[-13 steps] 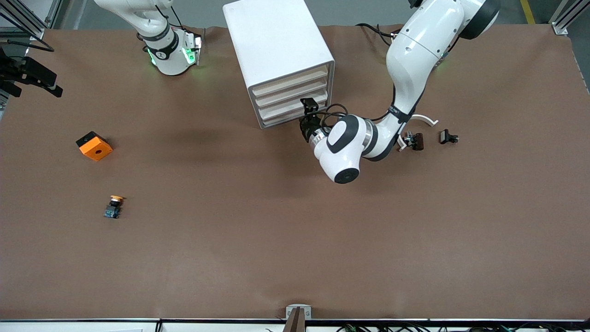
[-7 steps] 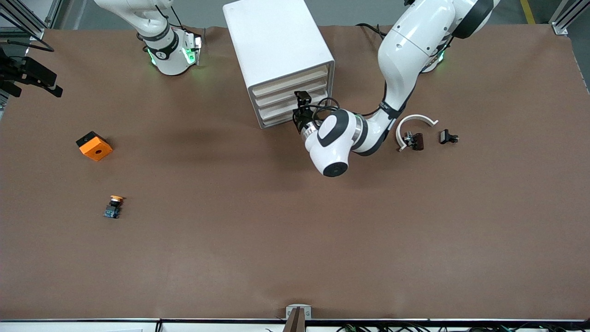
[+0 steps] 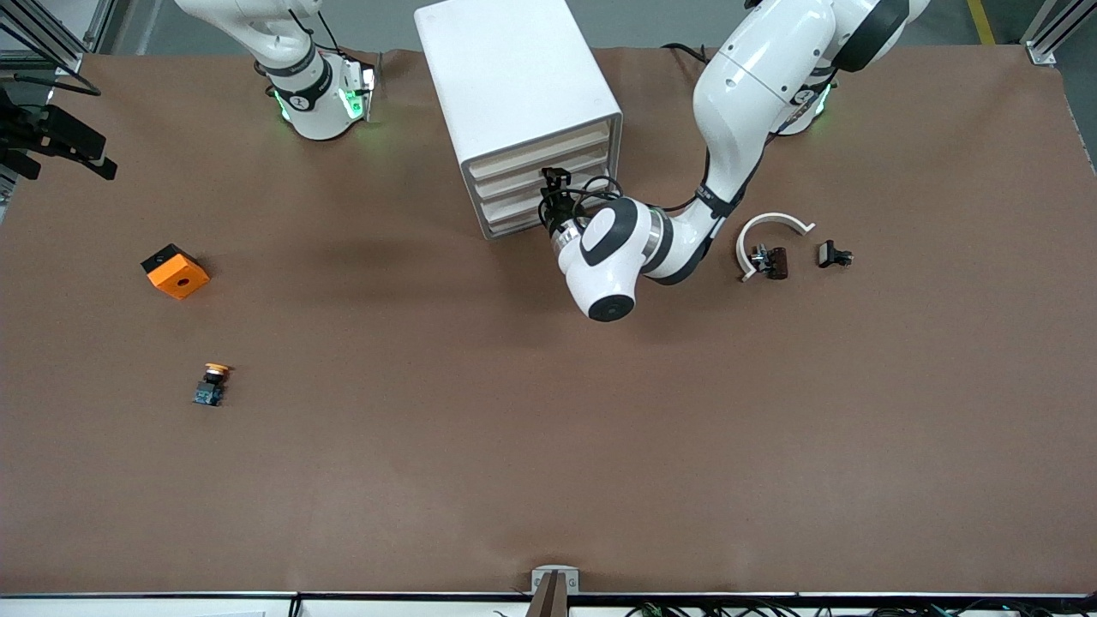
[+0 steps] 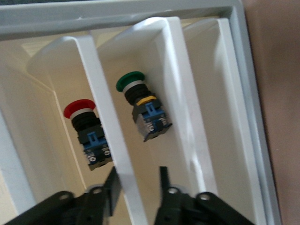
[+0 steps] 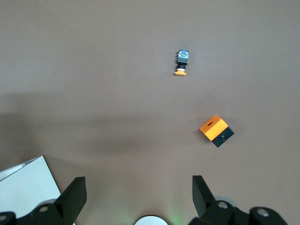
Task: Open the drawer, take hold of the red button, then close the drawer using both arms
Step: 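Pull the drawer open with the left gripper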
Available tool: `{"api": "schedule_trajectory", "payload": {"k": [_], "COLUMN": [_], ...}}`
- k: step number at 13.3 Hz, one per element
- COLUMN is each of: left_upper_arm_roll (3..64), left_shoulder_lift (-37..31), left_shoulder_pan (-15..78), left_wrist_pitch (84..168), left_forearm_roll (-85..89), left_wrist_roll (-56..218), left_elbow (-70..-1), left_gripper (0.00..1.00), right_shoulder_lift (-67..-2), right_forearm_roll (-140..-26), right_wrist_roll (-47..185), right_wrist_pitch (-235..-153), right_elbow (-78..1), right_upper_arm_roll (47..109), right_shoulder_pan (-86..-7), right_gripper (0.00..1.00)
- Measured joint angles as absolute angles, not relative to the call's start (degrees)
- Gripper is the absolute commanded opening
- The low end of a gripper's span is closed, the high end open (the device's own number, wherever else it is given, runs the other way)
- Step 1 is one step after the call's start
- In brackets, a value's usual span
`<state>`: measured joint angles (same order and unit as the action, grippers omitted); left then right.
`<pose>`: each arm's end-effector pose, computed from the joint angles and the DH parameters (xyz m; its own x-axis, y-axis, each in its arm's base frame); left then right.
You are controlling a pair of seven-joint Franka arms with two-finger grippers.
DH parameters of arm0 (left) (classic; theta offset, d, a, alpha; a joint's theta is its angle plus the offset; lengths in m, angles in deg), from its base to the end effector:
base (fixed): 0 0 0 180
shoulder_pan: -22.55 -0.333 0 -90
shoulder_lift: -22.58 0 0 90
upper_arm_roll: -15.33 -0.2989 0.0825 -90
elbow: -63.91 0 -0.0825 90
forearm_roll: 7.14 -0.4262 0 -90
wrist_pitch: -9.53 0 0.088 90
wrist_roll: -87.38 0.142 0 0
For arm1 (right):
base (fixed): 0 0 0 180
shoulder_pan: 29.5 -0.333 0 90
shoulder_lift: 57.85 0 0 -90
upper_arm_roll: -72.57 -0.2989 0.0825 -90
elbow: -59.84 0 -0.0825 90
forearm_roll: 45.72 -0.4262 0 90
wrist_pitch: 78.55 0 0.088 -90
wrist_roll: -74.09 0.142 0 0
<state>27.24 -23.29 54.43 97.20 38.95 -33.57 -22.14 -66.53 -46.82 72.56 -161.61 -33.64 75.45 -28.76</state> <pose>0.4029 -0.5149 0.1533 -0.2201 0.9541 -0.2032 0.4219 -0.0948 -0.9017 0.5361 -0.0328 0.6170 0.9990 -0.0333 -0.0298 -0.0341 -0.9990 -0.0275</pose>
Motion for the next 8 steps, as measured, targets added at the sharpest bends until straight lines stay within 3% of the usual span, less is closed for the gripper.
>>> {"api": "schedule_trajectory", "payload": {"k": [8], "left_upper_arm_roll": [26.33], "left_shoulder_lift": [-23.40], "left_shoulder_pan": [50.15], "left_wrist_pitch": [96.62], "left_forearm_roll": [39.38], "left_wrist_roll": [-35.30], "left_elbow": [-20.37], "left_gripper": [0.00], "right_shoulder_lift": [-66.25], "right_forearm_roll": [-46.81], "right_wrist_roll": [72.56], "right_wrist_pitch": [-162.07], "right_elbow": [-32.67], "right_upper_arm_roll": [75.63], "right_shoulder_pan": [-28.38], "right_gripper": [1.00]}}
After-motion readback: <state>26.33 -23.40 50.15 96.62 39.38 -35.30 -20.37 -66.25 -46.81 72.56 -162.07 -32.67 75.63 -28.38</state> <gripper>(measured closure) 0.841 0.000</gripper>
